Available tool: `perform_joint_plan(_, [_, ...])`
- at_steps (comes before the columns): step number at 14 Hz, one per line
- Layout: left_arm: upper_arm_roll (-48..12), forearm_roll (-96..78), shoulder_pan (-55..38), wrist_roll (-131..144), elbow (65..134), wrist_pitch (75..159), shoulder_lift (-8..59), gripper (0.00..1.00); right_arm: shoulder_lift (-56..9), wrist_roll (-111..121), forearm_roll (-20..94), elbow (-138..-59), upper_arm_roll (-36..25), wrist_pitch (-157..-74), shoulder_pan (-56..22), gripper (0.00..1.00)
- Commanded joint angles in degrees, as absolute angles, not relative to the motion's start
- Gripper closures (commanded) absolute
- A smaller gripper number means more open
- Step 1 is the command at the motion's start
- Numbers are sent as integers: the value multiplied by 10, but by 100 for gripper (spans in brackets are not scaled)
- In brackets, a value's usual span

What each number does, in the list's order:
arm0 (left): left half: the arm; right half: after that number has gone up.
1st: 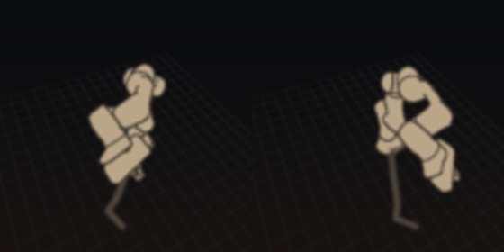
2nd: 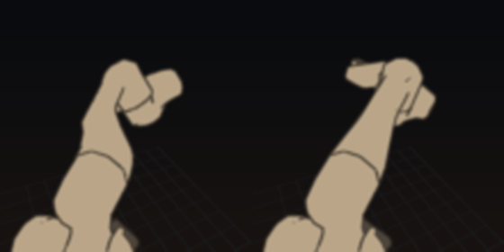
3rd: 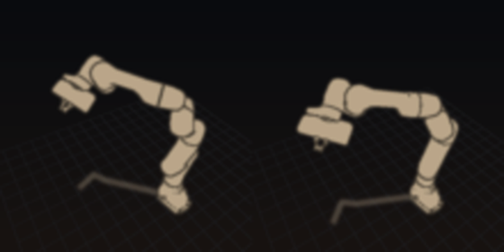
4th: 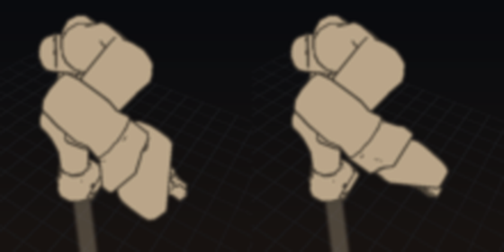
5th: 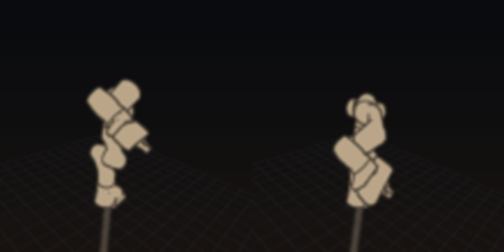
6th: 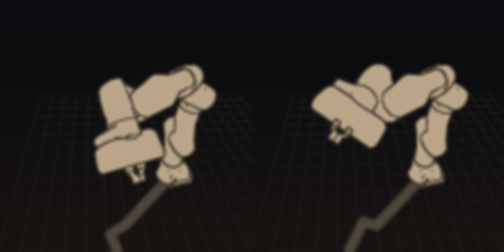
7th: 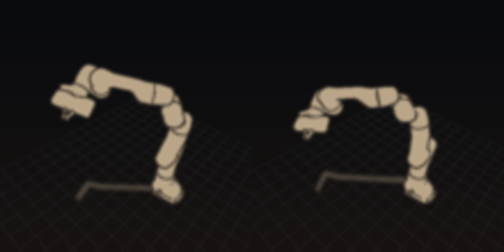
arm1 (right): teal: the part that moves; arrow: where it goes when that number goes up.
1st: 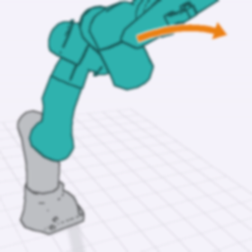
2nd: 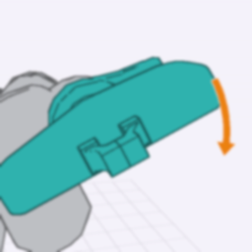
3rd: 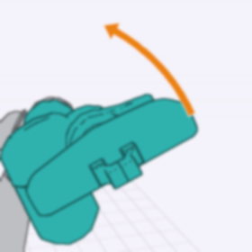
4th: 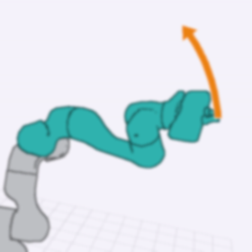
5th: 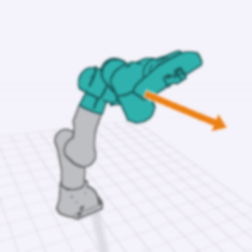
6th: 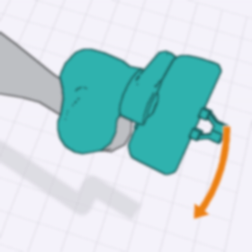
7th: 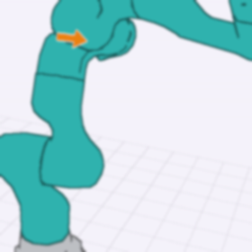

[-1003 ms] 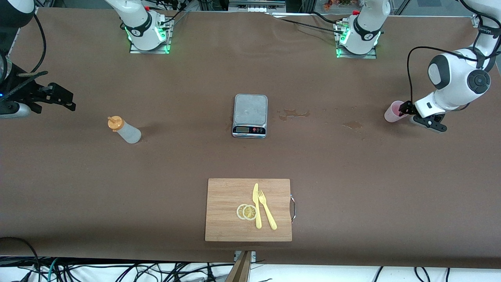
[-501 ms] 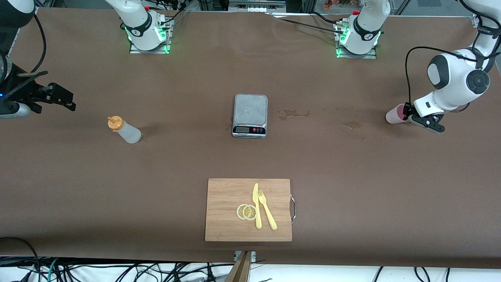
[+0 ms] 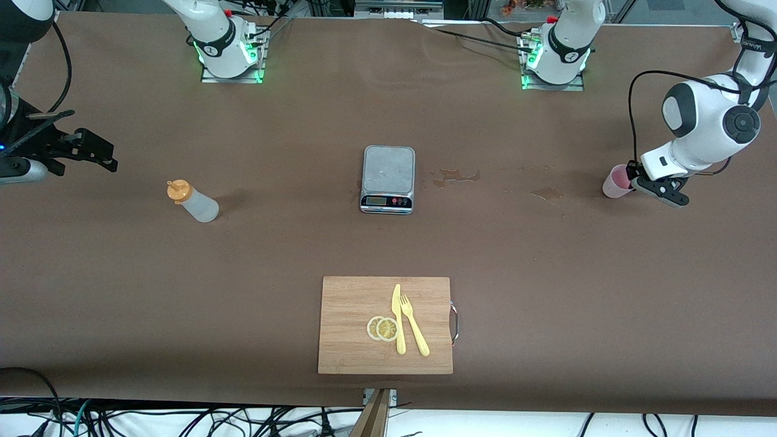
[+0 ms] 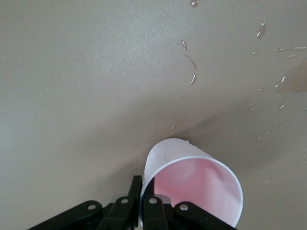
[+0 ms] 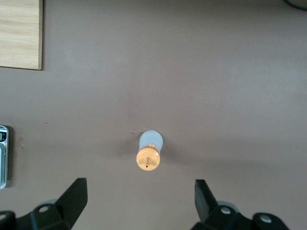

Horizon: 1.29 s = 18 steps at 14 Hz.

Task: Add sauce to pink cup with both arms
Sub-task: 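Lift the pink cup with the left gripper and carry it toward the scale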

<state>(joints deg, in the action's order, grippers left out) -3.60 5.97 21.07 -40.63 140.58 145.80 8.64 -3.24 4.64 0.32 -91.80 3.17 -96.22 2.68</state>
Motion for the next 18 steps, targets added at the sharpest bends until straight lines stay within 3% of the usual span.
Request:
perform_joint_plan(1, [-74,53,217,-405,1379,1388,45,100,-36,48,7,-905,33,-956,26,1])
perform_joint_plan(4, [-127,-9,215,-400,1283,1261,47,100,-36,50,9,-906,33,-955,26,1])
perform_joint_plan(9, [-241,-7,212,-245,1143,1144,89,100,-36,50,8,-906,33,-954,26,1])
perform_joint_plan(12, [-286,-5,182,-129,1095,1122,120,100,-36,50,9,-907,33,-954,27,1])
perform_joint_plan(18, [-286,-4,27,109,1025,1119,196,100,-36,50,9,-907,33,-953,28,1])
